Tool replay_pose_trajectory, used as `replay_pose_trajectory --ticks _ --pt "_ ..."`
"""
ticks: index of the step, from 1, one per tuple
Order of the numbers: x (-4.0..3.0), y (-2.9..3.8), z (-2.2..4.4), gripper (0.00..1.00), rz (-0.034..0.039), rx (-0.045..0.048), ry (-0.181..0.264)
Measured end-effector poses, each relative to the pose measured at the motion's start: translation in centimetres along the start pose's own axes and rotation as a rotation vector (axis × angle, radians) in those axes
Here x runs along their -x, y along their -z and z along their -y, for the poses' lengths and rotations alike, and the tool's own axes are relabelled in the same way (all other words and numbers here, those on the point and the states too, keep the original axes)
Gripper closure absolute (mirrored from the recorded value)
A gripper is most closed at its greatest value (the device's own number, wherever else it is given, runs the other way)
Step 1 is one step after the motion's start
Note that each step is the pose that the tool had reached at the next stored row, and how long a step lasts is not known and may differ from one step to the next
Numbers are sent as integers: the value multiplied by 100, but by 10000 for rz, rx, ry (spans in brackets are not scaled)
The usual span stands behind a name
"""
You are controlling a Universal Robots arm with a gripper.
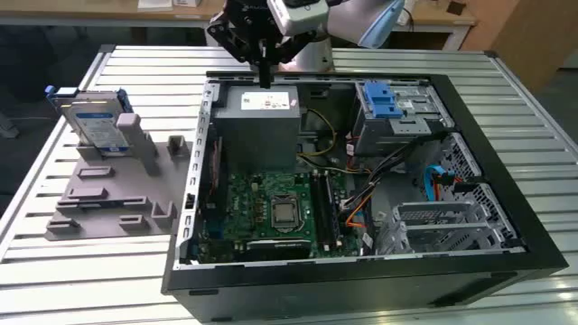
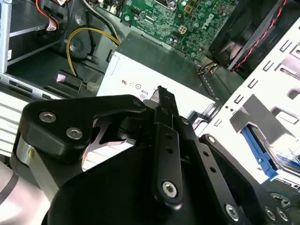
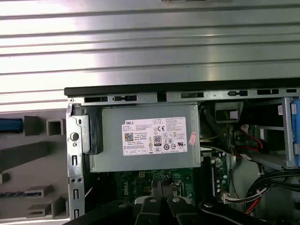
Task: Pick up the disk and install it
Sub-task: 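Reach for the disk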
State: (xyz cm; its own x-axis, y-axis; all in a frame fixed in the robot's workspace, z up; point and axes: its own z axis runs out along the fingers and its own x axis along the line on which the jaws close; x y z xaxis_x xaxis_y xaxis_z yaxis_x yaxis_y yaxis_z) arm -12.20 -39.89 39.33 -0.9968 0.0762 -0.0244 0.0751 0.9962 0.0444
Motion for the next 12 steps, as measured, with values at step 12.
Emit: replay_pose_trajectory --ticks 12 --pt "-120 -1 9 89 0 0 0"
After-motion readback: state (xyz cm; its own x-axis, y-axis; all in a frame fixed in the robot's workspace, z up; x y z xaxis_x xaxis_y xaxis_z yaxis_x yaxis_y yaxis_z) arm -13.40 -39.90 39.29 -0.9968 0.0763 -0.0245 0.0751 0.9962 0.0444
